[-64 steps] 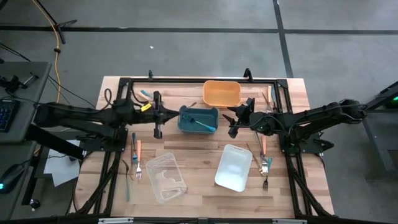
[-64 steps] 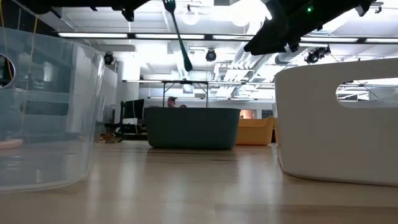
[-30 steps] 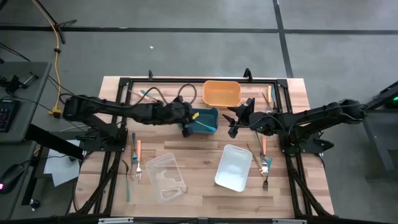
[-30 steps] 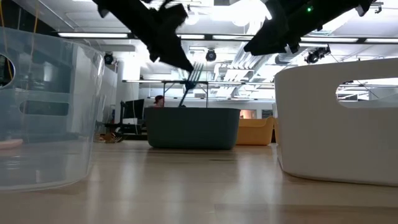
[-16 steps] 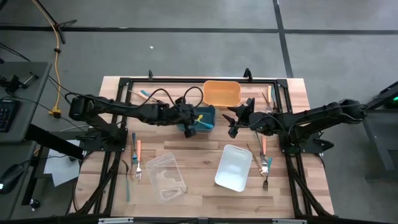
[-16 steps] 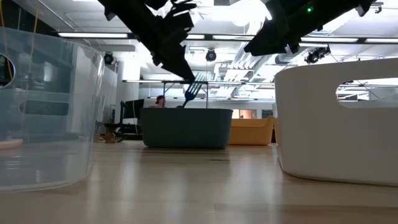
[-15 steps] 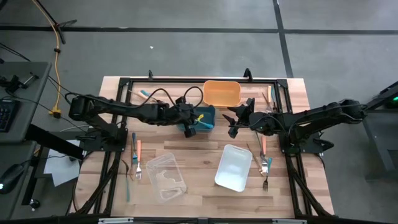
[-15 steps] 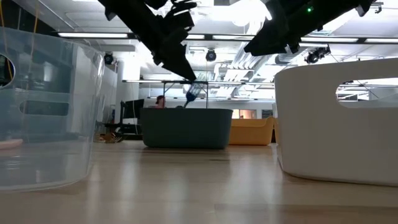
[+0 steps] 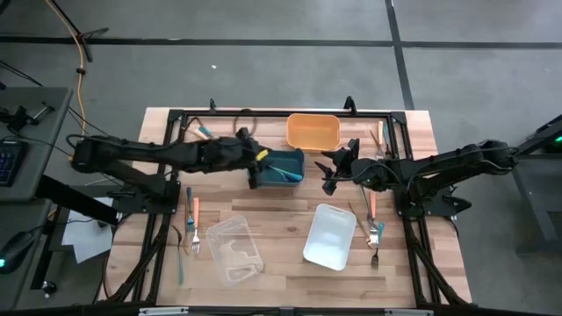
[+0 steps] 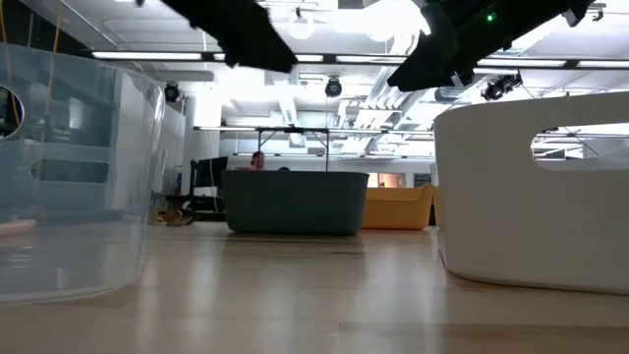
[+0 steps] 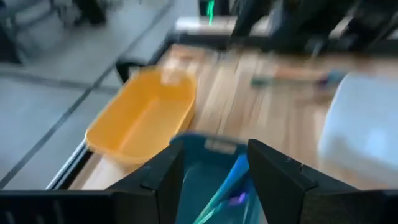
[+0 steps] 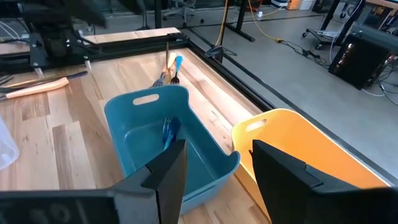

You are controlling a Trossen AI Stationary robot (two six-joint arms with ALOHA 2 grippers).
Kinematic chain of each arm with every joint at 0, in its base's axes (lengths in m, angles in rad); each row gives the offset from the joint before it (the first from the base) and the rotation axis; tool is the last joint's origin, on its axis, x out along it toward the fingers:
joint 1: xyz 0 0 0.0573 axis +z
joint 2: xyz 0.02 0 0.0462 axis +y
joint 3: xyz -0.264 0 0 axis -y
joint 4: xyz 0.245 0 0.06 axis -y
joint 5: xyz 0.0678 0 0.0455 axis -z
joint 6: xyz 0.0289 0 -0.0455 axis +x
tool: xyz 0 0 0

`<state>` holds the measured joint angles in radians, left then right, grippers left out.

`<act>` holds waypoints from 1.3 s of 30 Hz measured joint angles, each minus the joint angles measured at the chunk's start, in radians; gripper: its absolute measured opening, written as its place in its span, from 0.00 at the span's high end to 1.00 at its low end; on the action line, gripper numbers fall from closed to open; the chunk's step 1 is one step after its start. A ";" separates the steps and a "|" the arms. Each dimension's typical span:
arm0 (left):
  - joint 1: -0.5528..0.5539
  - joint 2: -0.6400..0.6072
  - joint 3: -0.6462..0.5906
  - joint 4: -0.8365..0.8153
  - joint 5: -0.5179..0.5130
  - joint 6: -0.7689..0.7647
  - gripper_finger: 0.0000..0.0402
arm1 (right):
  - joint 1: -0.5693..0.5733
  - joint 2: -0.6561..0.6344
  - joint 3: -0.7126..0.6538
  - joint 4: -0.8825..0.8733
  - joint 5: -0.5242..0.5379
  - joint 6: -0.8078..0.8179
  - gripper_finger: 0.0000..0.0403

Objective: Sort silverware by color (type)
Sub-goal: Put the blue fork into the blue bin

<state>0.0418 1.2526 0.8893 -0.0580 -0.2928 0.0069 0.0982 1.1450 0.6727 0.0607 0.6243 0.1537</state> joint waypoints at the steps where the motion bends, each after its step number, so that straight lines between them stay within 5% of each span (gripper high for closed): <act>1: -0.008 -0.038 -0.052 0.050 0.000 0.004 0.58 | 0.000 0.000 0.000 0.002 0.000 -0.001 0.56; 8: -0.065 -0.253 -0.401 0.474 0.002 0.029 0.59 | 0.000 0.000 0.000 0.029 -0.004 -0.007 0.56; 12: -0.072 -0.332 -0.494 0.584 -0.008 0.085 0.59 | 0.000 0.000 0.001 0.052 -0.008 -0.045 0.56; 21: -0.070 -0.439 -0.500 0.499 -0.005 0.092 0.59 | 0.000 0.000 0.001 0.071 -0.012 -0.049 0.56; 39: -0.070 -0.440 -0.500 0.481 -0.002 0.075 0.59 | 0.000 0.000 0.000 0.063 -0.012 -0.037 0.56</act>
<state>-0.0280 0.8127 0.3893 0.4225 -0.2951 0.0815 0.0978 1.1450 0.6731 0.1242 0.6125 0.1168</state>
